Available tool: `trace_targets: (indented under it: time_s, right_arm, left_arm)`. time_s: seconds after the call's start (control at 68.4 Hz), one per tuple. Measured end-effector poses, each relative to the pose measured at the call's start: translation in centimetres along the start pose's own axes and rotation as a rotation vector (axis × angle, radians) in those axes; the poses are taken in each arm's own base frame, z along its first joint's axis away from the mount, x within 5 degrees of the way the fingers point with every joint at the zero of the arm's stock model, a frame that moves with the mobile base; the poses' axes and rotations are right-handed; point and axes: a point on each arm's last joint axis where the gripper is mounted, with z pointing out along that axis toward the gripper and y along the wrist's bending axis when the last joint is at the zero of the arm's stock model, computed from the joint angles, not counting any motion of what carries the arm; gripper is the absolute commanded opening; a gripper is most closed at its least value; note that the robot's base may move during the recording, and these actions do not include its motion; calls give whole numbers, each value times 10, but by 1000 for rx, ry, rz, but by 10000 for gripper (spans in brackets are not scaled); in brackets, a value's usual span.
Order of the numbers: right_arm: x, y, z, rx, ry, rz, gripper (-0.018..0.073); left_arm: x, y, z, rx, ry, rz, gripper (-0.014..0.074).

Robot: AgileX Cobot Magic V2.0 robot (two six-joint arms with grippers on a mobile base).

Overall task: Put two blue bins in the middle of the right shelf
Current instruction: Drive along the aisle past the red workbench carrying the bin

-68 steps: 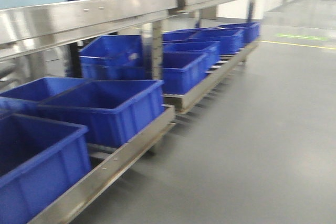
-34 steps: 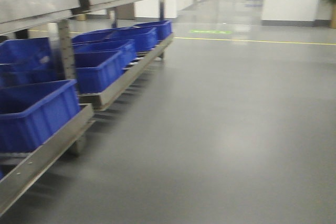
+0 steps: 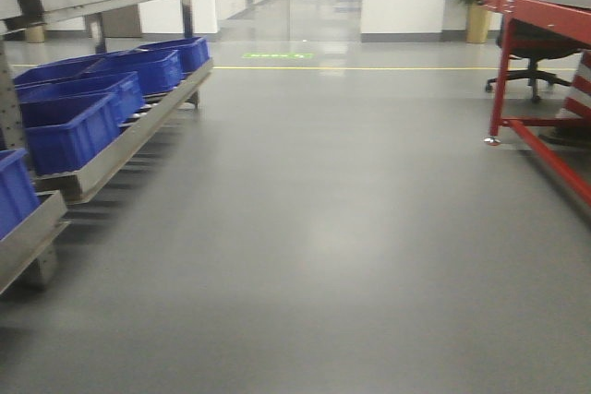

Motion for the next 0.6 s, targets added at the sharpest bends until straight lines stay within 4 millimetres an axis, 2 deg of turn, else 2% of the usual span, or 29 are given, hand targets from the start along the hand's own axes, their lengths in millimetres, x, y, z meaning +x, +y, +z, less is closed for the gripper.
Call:
trace_targets:
  time_s: [0.599]
  right_arm:
    - [0, 0, 0, 0, 0, 0, -151]
  left_arm:
    - [0, 0, 0, 0, 0, 0, -111]
